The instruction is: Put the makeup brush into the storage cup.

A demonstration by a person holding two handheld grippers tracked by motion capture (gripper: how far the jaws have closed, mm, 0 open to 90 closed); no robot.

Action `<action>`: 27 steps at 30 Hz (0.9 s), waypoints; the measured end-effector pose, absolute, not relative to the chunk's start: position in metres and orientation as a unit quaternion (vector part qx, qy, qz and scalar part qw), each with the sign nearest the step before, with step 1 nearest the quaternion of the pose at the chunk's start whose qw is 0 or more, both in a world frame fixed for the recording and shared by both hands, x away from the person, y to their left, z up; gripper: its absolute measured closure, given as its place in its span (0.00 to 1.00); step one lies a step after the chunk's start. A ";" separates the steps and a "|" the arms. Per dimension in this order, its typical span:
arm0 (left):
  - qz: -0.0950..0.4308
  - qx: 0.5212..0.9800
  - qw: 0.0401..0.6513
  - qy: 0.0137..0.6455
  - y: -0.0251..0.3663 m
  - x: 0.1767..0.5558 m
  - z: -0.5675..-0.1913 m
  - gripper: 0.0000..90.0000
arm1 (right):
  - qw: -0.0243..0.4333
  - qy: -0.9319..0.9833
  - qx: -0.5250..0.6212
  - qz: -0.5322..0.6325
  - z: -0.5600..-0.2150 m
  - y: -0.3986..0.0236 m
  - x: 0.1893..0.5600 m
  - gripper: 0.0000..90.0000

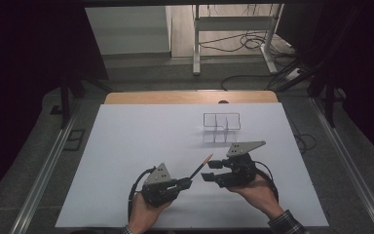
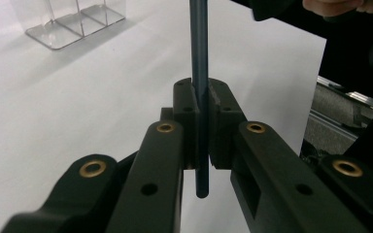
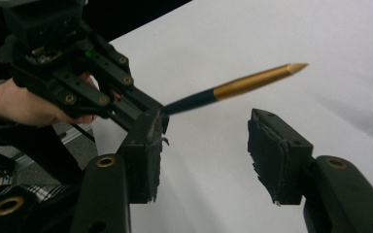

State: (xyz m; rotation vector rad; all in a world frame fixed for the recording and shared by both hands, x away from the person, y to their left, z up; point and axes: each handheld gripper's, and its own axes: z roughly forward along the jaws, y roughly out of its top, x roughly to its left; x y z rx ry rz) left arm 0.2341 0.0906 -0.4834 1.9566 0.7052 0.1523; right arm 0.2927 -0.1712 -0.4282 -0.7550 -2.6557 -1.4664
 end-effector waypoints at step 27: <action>0.052 0.834 0.471 0.284 0.073 0.238 -0.492 0.80 | 0.100 -0.804 -0.267 -0.522 -0.432 -0.170 0.303 0.92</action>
